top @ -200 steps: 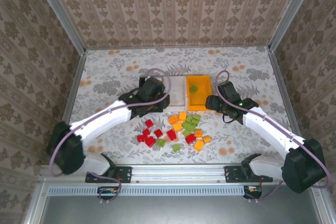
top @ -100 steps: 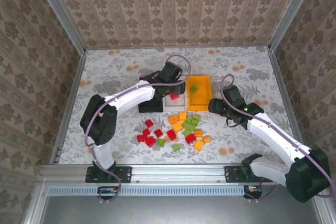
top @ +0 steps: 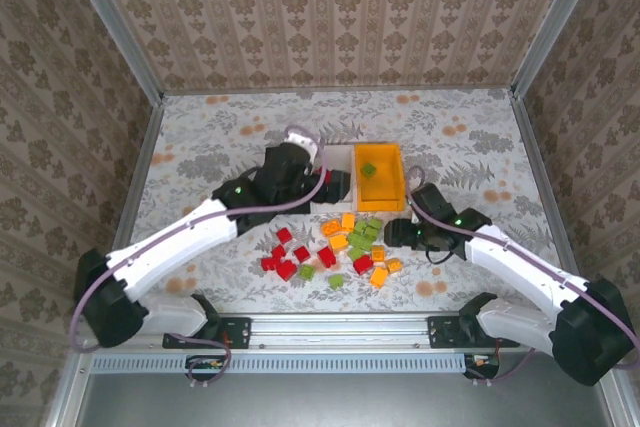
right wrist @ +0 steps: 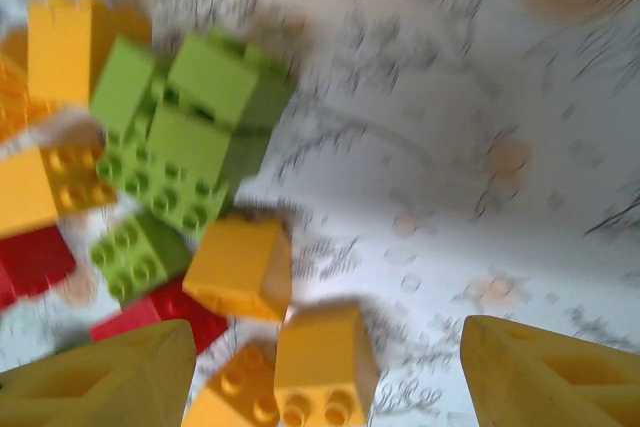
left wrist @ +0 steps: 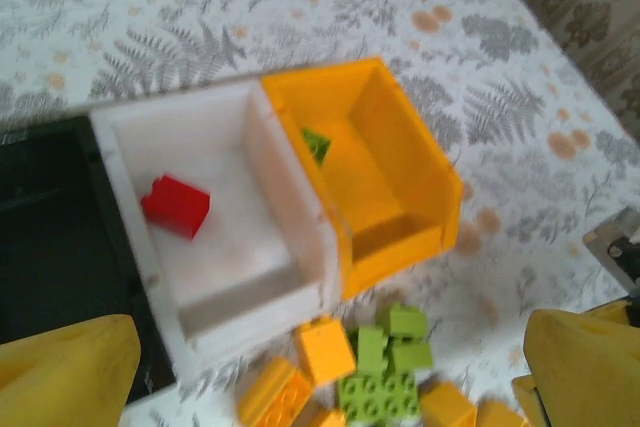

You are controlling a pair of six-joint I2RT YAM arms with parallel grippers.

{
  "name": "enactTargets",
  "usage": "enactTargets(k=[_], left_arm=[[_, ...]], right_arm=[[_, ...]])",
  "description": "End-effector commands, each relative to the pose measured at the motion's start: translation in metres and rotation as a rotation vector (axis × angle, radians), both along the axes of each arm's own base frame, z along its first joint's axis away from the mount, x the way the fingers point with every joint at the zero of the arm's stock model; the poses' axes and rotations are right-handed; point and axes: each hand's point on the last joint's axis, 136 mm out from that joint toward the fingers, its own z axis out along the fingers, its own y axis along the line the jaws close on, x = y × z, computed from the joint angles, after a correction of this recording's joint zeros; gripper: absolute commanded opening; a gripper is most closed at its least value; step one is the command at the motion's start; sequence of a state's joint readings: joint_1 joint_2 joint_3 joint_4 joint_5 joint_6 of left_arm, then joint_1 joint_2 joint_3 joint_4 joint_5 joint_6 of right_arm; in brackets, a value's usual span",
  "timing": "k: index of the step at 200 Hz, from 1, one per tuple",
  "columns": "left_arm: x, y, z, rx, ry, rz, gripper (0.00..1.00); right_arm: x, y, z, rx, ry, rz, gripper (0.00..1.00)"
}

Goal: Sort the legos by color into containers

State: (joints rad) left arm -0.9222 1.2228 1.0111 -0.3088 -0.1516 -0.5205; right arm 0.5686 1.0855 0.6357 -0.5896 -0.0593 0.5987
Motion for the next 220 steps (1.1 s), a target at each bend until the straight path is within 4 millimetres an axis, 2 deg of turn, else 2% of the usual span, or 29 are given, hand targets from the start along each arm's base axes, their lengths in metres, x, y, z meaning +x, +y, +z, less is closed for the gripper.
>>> enactTargets(k=[1,23,54,86,124,146,161,186,206,220], left_arm=[[-0.012,0.027,-0.031,0.016,0.035,0.088,1.00],[-0.020,0.049,-0.046,0.009,0.044,0.142,1.00],[-0.025,0.066,-0.049,0.007,0.043,0.180,1.00],[-0.025,0.073,-0.047,0.004,0.035,0.194,1.00],[-0.024,0.083,-0.047,0.012,0.024,0.237,1.00],[-0.024,0.088,-0.046,-0.010,0.015,0.253,1.00],[-0.024,0.092,-0.045,-0.020,0.001,0.260,1.00],[-0.024,0.101,-0.044,-0.014,-0.008,0.281,1.00],[-0.024,0.110,-0.046,-0.010,-0.008,0.304,1.00],[-0.026,0.118,-0.048,-0.013,-0.002,0.324,1.00]], right_arm=[[-0.030,0.003,-0.019,-0.028,0.093,0.069,0.72],[-0.037,0.003,-0.032,-0.062,0.116,0.082,0.71],[-0.042,0.001,-0.042,-0.113,0.131,0.092,0.69],[-0.041,-0.007,-0.052,-0.173,0.136,0.074,0.65],[-0.034,-0.012,-0.053,-0.209,0.109,0.056,0.51],[-0.034,-0.014,-0.056,-0.218,0.120,0.054,0.51],[-0.035,-0.014,-0.057,-0.222,0.121,0.057,0.46],[-0.027,-0.008,-0.041,-0.194,0.075,0.074,0.35],[-0.014,0.004,-0.009,-0.150,0.001,0.107,0.28],[-0.002,0.020,0.019,-0.100,-0.053,0.141,0.27]])
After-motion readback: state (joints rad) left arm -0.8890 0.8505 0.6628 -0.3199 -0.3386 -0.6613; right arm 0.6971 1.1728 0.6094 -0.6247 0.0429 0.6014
